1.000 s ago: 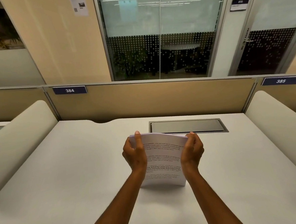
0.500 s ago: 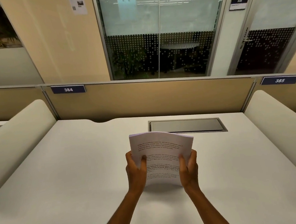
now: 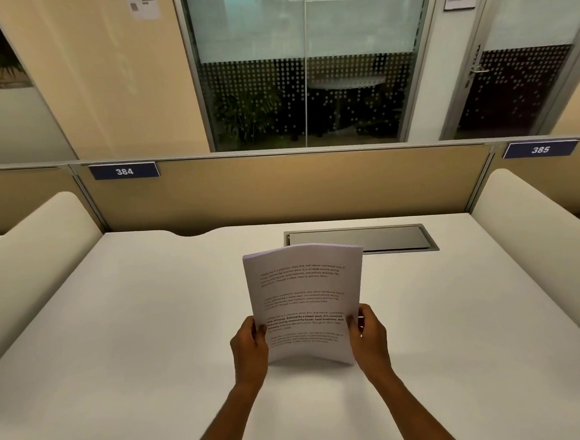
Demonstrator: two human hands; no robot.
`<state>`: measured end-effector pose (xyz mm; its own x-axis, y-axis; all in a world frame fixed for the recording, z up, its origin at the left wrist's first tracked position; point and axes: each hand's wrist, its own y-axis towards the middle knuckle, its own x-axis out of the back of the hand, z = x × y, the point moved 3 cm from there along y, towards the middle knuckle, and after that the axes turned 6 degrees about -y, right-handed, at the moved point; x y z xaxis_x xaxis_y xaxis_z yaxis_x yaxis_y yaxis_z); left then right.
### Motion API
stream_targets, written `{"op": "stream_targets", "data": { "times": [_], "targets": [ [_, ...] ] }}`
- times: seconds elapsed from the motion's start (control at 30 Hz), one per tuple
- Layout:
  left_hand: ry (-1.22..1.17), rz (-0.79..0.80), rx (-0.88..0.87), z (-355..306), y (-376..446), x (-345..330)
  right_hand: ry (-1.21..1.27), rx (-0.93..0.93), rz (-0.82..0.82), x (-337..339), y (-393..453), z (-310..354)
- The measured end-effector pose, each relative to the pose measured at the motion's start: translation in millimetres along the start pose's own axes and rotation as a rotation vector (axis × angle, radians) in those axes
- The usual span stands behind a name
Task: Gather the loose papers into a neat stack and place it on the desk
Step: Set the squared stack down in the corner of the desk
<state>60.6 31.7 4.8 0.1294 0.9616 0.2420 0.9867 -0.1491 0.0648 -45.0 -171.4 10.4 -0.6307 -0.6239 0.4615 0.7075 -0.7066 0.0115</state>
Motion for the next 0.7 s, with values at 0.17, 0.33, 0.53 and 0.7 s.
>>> {"op": "stream_targets", "data": {
  "times": [0.17, 0.33, 0.53, 0.7],
  "targets": [
    [-0.001, 0.012, 0.01, -7.4, 12.3, 8.0, 0.041, -0.055, 0.036, 12.5, 13.2, 5.2],
    [-0.02, 0.06, 0.126, -6.4, 27.0, 15.8, 0.145, -0.156, 0.104, 21.7, 29.4, 5.4],
    [-0.166, 0.199, 0.306, -5.3, 38.4, 27.2, 0.383, -0.295, 0.292, 24.2, 38.4, 2.9],
    [-0.185, 0.238, 0.388, -3.9, 35.3, 38.6, 0.465, -0.376, 0.413, 16.1, 38.5, 1.1]
  ]
}}
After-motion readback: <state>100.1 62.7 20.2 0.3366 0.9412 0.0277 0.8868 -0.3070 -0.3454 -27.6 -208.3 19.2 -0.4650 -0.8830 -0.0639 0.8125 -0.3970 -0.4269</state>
